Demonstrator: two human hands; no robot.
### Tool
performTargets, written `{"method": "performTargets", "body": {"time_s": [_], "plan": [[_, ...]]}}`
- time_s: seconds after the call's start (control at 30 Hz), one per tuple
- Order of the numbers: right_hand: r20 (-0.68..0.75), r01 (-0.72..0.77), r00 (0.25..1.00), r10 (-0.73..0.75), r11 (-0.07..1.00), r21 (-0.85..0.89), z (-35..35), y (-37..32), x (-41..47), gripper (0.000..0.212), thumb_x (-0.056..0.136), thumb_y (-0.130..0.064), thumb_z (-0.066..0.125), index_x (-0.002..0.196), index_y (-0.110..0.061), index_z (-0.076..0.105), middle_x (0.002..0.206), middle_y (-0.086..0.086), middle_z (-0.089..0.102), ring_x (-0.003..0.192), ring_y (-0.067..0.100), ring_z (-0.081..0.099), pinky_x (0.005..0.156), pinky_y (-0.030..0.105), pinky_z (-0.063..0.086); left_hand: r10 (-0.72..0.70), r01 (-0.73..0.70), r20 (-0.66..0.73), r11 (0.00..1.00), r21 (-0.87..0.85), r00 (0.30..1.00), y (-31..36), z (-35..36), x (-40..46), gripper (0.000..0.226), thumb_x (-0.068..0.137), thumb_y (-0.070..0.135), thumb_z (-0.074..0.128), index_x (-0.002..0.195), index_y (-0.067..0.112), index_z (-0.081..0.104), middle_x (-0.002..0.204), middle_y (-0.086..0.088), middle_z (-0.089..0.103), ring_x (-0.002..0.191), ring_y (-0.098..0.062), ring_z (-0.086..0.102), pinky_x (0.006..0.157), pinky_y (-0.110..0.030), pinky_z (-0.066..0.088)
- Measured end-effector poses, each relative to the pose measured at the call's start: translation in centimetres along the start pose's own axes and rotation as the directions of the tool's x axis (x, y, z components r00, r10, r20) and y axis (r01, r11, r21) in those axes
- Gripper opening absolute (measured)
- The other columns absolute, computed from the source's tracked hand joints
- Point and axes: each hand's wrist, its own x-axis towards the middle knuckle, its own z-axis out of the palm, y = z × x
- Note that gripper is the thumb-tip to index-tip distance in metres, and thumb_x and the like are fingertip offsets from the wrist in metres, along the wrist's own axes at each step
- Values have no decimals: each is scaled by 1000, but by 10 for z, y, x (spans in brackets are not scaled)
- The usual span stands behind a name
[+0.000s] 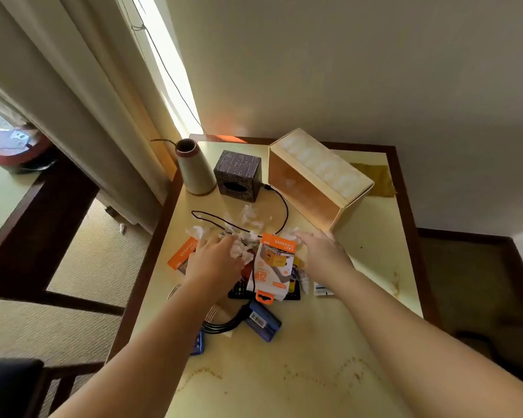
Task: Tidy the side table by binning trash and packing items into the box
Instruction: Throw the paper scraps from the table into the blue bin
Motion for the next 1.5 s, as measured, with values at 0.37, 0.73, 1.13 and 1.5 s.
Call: {"method": "performTargets", "body": {"time_s": [0.37, 0.73, 1.13, 1.5], "plan": [[160, 125, 984, -79, 945, -303, 3, 10, 57, 81, 92, 1, 51, 161, -36, 27, 159, 3, 40, 145, 30, 34, 120, 54, 25, 5, -26, 132, 986, 162, 991, -3, 24, 38, 51, 104, 56, 43, 151, 38, 43, 152, -6, 52, 142, -34, 39, 118, -51, 29], [87, 179, 984, -156, 877, -446, 31, 25, 64, 45, 105, -38, 51, 150, -36, 47, 161, -3, 44, 151, 30, 30, 115, 57, 22, 12, -18, 30, 974, 224, 999, -1, 42, 43, 28, 104, 43, 48, 113, 31, 71, 117, -1, 71, 128, -33, 52, 118, -50, 26], [-157, 214, 958, -240, 962, -168, 34, 39, 58, 18, 99, -18, 57, 97, -14, 74, 91, 3, 70, 92, 28, 63, 93, 41, 46, 72, -101, -380, 993, -59, 922, -6, 38, 25, 14, 94, 14, 69, 97, 19, 81, 87, 1, 79, 83, -30, 65, 75, -40, 51], [50, 225, 972, -228, 973, 53, 4, -23, 107, 40, 103, -15, 53, 139, -31, 62, 130, 3, 68, 108, 24, 65, 78, 33, 52, -16, -137, -435, 938, -318, 900, -39, 22, -27, 17, 87, 4, 77, 101, 14, 82, 84, 6, 76, 68, 2, 60, 64, -16, 51]]}}
